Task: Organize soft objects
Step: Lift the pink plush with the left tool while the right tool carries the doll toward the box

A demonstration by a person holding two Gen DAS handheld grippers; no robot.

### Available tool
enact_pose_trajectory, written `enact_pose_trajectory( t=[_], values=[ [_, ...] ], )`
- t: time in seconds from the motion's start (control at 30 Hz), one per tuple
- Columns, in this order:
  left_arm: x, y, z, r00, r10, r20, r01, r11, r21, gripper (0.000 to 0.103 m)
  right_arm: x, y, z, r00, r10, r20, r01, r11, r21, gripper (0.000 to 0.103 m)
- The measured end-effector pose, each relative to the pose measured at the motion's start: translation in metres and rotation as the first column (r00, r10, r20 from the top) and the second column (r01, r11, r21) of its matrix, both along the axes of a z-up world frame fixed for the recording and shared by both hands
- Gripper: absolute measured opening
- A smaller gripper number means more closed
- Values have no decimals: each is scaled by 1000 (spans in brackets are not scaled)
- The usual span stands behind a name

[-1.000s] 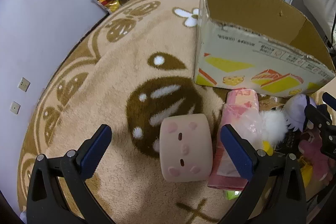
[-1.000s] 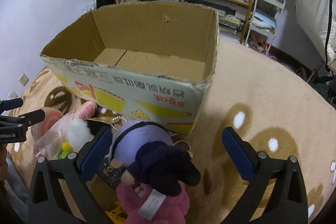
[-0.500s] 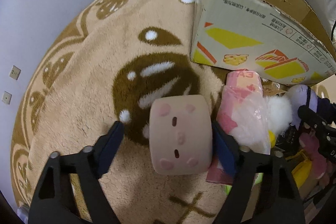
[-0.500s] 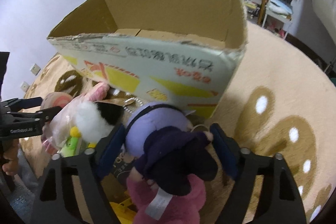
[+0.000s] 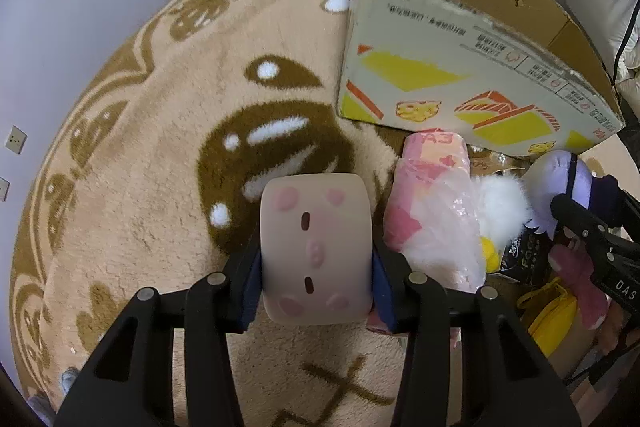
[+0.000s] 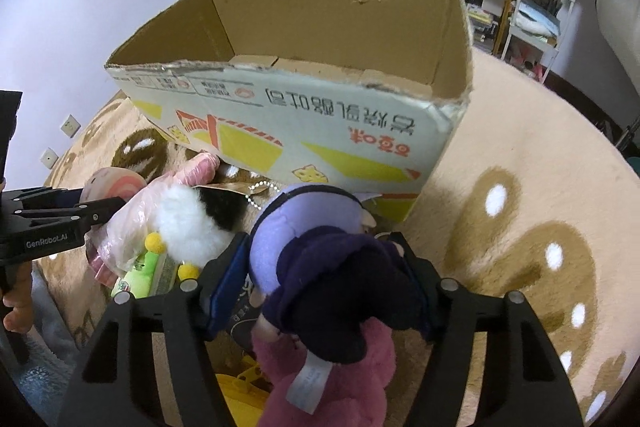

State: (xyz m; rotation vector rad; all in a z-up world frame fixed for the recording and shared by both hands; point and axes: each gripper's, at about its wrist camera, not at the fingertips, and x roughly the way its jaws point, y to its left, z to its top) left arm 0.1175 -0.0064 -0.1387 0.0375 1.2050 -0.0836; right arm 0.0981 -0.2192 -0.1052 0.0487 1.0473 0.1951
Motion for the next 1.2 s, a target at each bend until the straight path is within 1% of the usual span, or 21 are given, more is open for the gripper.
enact_pose_trajectory(
  t=[0.27, 0.5, 0.63, 0.9, 1.03, 1.2],
  values=[
    [-12, -1, 28, 993, 3, 114, -6, 1000, 24, 45, -7, -2, 16, 998, -19, 53, 20, 1000, -15, 72],
    [-19, 4, 50, 977, 12, 213, -17, 1000, 21, 45, -15, -1, 32, 993, -25, 119, 27, 1000, -15, 72],
    [-30, 3, 64, 964, 10, 265, -17, 1000, 22, 45, -22, -1, 42, 987, -26, 159, 30, 999, -23, 72],
    [-43, 5, 75, 952, 2, 305, -10, 1000, 24, 45, -32, -1, 56, 976, -50, 211, 60, 997, -40, 72],
    [-49, 7, 80, 945, 2, 328, -8, 1000, 17, 45, -37, -5, 62, 970, -68, 233, 78, 996, -32, 72],
    [-54, 8, 87, 931, 3, 364, -9, 1000, 16, 45, -45, -7, 73, 952, -90, 292, 103, 994, -31, 72]
  ],
)
